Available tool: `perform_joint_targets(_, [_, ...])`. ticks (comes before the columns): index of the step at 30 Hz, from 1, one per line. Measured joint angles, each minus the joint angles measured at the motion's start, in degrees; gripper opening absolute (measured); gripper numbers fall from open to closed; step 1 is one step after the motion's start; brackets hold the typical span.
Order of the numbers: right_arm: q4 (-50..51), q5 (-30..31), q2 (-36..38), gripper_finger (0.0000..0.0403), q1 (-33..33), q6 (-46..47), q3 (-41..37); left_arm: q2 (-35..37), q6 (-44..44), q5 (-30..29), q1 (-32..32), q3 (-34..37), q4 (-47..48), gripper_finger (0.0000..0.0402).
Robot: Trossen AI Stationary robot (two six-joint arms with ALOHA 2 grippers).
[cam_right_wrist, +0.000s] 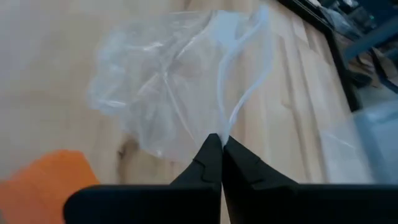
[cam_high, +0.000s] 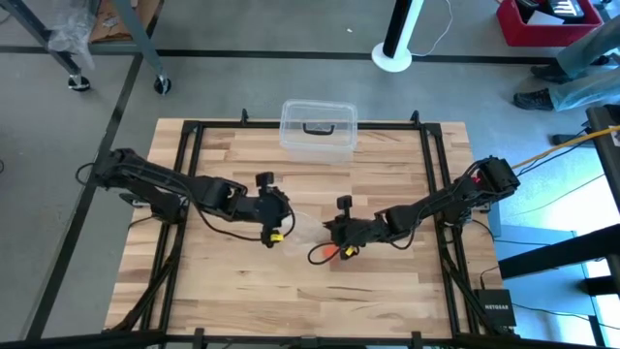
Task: Roll bandage
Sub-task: Open the zip bag
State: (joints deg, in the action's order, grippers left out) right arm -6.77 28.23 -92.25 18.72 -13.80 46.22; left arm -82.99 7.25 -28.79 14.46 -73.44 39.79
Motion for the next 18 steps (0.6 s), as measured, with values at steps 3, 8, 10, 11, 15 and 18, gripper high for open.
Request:
perform_joint_targets(3, [0.4, 2.2, 0.0, 0.0002, 0.0, -0.2, 0.0, 0.3, 0.9, -1.9, 0.0, 0.6, -0.2, 0.0168])
perform_joint_targets(8, [-4.8, 4.5, 0.1, 0.0002, 0.1, -4.8, 0.0, -0.6, -1.8, 0.7, -1.3, 3.4, -7.5, 0.0168])
perform_joint_targets(10, [-7.3, 4.5, 0.2, 0.0002, 0.1, -6.3, 0.0, -0.7, -3.7, 4.5, -2.3, 4.8, -10.1, 0.0168])
perform_joint_targets(11, [-7.6, 4.5, 0.4, 0.0002, 0.1, -7.0, 0.0, -0.8, -4.5, 5.5, -2.7, 5.4, -10.5, 0.0168])
perform_joint_targets(15, [-8.2, 4.6, 0.5, 0.0002, 0.1, -7.7, 0.0, -0.9, -4.8, 8.0, -4.3, 6.6, -10.9, 0.0168])
perform_joint_targets(18, [-9.2, 4.8, 0.5, 0.0002, 0.0, -9.3, 0.0, -1.3, -5.0, 13.3, -5.4, 7.2, -12.2, 0.0168])
